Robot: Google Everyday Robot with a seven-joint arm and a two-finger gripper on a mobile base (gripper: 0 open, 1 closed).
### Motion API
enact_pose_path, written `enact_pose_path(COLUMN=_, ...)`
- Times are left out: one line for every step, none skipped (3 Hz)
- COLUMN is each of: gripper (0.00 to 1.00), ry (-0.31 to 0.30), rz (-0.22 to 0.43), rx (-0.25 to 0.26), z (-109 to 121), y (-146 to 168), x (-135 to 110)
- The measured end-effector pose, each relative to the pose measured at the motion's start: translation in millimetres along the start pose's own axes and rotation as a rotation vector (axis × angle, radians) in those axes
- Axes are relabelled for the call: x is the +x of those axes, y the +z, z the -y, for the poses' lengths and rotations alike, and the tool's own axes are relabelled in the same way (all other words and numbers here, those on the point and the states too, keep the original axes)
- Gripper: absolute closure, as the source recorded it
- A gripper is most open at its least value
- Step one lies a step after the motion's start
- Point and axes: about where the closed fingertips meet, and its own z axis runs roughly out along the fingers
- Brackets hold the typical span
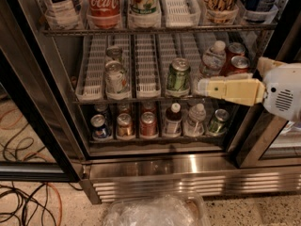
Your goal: Pick orange can from top shelf of fridge
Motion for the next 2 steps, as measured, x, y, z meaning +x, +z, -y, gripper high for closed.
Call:
enact_pose_path(gripper=0.00, ry=0.036, rz=0.060, rx=0.079, z=20.1, y=-5.2, x=-3.1)
enact_pose_path(gripper=0.00, ry=0.045, rz=0.096, rx=0.142, z=40.5, y=-18.1, x=-10.0)
